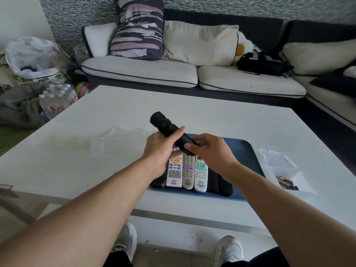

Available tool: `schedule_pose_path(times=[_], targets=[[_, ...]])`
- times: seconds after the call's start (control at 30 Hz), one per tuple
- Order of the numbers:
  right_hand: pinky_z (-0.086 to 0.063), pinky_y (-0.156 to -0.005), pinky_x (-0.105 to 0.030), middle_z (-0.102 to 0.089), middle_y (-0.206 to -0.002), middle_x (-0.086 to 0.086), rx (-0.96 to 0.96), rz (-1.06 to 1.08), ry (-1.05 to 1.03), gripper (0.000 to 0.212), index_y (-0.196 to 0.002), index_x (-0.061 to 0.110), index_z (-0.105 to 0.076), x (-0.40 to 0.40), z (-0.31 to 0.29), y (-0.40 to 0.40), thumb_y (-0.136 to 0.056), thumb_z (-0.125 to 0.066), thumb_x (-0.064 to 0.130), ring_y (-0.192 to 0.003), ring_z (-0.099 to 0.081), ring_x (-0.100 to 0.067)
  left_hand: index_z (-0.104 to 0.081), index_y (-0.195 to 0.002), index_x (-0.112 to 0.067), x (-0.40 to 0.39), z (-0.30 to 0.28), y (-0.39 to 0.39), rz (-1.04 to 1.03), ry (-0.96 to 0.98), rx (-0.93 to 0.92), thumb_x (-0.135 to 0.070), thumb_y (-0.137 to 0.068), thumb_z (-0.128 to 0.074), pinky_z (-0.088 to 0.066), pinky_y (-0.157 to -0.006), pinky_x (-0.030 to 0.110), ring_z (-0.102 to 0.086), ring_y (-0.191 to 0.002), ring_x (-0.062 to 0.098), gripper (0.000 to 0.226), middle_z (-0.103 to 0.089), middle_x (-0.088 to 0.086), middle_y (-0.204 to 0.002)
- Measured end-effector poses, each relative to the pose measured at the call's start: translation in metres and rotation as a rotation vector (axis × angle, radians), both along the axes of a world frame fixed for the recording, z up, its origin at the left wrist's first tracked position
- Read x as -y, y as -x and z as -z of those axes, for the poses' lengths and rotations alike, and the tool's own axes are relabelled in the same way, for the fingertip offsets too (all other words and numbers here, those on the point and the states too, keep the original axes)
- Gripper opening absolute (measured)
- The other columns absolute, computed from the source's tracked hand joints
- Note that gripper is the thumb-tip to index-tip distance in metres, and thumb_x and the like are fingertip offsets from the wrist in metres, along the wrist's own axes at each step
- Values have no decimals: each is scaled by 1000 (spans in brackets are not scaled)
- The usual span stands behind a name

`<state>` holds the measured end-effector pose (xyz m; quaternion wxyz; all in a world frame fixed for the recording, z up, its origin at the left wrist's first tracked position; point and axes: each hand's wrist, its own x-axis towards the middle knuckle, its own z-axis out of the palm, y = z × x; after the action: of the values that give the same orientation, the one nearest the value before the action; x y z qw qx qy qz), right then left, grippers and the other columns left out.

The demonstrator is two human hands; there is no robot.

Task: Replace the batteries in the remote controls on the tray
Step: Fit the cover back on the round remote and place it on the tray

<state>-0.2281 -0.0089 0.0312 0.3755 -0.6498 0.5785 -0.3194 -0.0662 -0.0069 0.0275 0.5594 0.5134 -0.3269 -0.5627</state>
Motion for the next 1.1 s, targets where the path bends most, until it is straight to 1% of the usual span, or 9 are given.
schedule_pose_path(times=[0.13,0.27,0.37,0.5,0.6,0.77,0.9,1.0,1.1], targets=[[-61,-78,-32,-76,-97,-10,306,-50,-266,32,-107,9,-70,-4,0,7,-86,-77,32,-88,-74,-25,-72,-99,-6,-1,0,3,-9,0,46,-30,-78,-85,-62,-79,35,-76,-89,24,35,-78,12,-95],[-61,-77,-31,-76,-98,-15,406,5,-279,30,-106,6,-71,-5,1,11,-83,-81,22,-81,-73,-24,-71,-97,-3,0,0,8,6,18,14,-23,-80,-83,-62,-81,34,-76,-93,23,29,-78,12,-97],[-60,-85,-35,-73,-102,-22,626,125,-293,35,-109,-1,-69,-5,-3,14,-79,-83,10,-86,-74,-33,-69,-97,-4,0,-4,9,2,19,-73,-19,-84,-80,-61,-75,30,-76,-90,21,23,-78,11,-94],[-60,-77,-30,-69,-102,-16,779,237,-320,40,-114,2,-62,-5,-11,20,-79,-81,4,-77,-73,-22,-68,-97,-5,0,-5,10,14,17,-118,-13,-87,-77,-59,-68,25,-76,-89,22,15,-77,11,-95],[-57,-76,-29,-71,-103,-7,812,282,-312,43,-118,13,-64,0,-12,28,-79,-82,9,-86,-69,-18,-70,-97,-5,0,-3,11,23,-4,-54,-11,-83,-80,-60,-69,26,-75,-93,23,18,-77,12,-100],[-53,-78,-28,-75,-98,-3,1005,208,-321,35,-115,17,-64,1,-12,37,-84,-78,12,-91,-71,-15,-65,-110,6,-6,0,15,246,-52,-3,0,-80,-79,-62,-77,33,-76,-91,25,33,-76,16,-103],[-53,-82,-30,-72,-92,-4,913,54,-258,8,-96,15,-63,-4,-14,35,-92,-68,11,-89,-70,-18,-68,-108,2,-12,1,22,387,-47,78,5,-78,-78,-62,-83,35,-76,-92,23,32,-77,10,-97],[-55,-88,-33,-76,-103,-6,682,76,-179,24,-116,11,-67,-11,-14,28,-93,-70,18,-98,-73,-23,-70,-109,-1,-16,2,27,438,-26,116,9,-77,-77,-62,-83,34,-75,-96,22,34,-78,9,-97],[-56,-91,-35,-76,-107,-1,510,15,-207,31,-127,26,-66,-12,-11,26,-96,-65,29,-102,-72,-18,-71,-106,-4,-20,1,30,473,-27,109,10,-78,-76,-61,-82,30,-75,-97,20,32,-78,9,-100]])
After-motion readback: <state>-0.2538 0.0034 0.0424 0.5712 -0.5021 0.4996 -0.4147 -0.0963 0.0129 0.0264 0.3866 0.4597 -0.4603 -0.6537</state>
